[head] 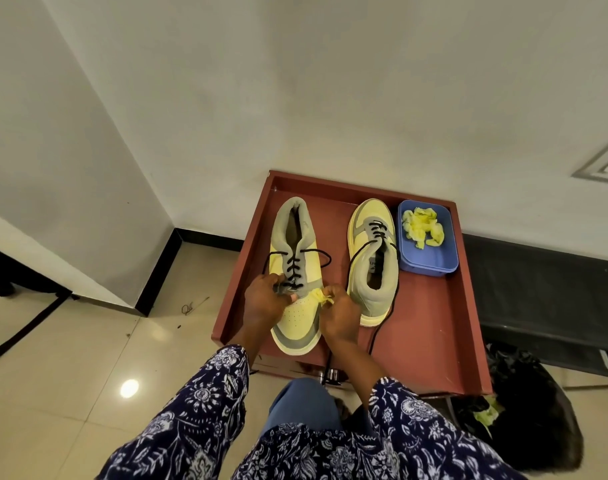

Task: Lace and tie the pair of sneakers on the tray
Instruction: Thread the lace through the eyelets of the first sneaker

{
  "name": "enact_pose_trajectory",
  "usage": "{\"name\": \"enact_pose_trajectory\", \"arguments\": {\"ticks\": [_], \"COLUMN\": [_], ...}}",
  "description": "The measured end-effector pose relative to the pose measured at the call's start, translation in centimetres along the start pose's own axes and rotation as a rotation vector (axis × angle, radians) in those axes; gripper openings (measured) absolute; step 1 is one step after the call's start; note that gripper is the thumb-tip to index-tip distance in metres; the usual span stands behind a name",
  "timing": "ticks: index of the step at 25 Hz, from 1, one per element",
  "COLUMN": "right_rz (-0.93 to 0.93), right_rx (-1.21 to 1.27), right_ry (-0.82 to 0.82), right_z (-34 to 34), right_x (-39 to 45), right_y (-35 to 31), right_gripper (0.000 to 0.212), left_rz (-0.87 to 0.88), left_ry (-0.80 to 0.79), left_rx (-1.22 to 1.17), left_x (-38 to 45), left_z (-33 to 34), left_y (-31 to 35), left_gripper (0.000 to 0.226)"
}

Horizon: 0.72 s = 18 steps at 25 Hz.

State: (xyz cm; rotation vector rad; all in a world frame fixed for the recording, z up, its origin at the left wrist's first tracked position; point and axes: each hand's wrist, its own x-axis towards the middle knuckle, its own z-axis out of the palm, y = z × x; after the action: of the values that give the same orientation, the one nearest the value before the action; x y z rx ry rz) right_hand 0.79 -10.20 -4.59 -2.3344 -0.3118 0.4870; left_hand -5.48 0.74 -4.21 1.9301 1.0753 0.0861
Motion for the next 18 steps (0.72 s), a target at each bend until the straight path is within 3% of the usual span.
{"name": "enact_pose_trajectory", "arguments": {"ticks": [7,13,18], "right_rz": [-0.009,-0.195,-0.198], "right_rx": [-0.004,-0.208,-0.146], "right_ry": [-0.018,-0.11,-0.098], "right_z": [0.0,0.7,0.4], "right_x": [1.6,1.1,-0.6], "right_y": [-0.5,-0.1,1.3], "right_gripper": [0.037,0.039,0.033], "left_rz": [-0.001,-0.004,-0.001], "left_ry": [-0.003,0.001,-0.008], "left_rx": [-0.006,-0.023,-0.038], "left_x": [0.1,0.0,0.0], "left_z": [0.0,0.1,0.2], "left_y": [-0.1,0.1,0.1], "left_gripper": [0.056,0.055,0.052]}}
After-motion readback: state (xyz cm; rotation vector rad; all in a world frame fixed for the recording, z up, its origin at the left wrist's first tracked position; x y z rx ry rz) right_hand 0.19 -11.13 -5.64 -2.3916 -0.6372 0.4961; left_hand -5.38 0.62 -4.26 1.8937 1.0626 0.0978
